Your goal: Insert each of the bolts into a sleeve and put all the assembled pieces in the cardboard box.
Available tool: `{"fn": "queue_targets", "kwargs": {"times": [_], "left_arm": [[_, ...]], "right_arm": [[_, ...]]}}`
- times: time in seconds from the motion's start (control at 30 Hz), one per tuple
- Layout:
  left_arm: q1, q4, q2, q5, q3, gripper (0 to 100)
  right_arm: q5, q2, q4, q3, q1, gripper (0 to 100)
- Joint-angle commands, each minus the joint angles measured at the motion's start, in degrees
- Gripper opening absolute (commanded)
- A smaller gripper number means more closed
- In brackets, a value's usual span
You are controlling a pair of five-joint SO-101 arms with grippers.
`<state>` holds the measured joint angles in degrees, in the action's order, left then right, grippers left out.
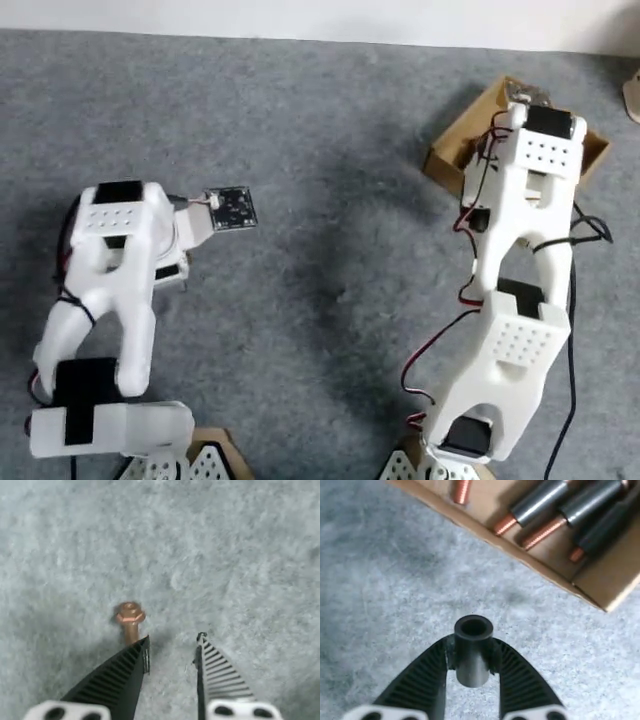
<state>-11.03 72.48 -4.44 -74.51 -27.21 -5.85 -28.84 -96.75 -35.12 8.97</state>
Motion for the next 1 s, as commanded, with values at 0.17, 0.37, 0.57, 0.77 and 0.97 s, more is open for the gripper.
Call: {"fn": "queue_targets", "kwargs": {"times": [0.17, 0.37, 0.57, 0.77, 0.97], "left_arm": [[1.3, -5.6, 5.4, -4.9, 2.8, 15], [-1.7, -6.2, 10.3, -4.9, 8.9, 15], [-3.4, -6.2, 14.0, -5.0, 13.5, 15], [-4.2, -6.2, 14.8, -5.0, 13.2, 15], [-5.5, -6.6, 14.9, -5.0, 12.0, 15]], "right_arm": [[0.1, 10.4, 0.9, 6.2, 1.3, 0.4], [0.0, 20.1, 1.6, 13.5, 0.9, 0.4], [-1.1, 30.8, 3.8, 22.6, 0.7, 0.4], [-1.4, 39.6, 9.9, 34.5, 0.7, 0.4], [-1.2, 46.5, 13.4, 41.7, 0.7, 0.4]]}}
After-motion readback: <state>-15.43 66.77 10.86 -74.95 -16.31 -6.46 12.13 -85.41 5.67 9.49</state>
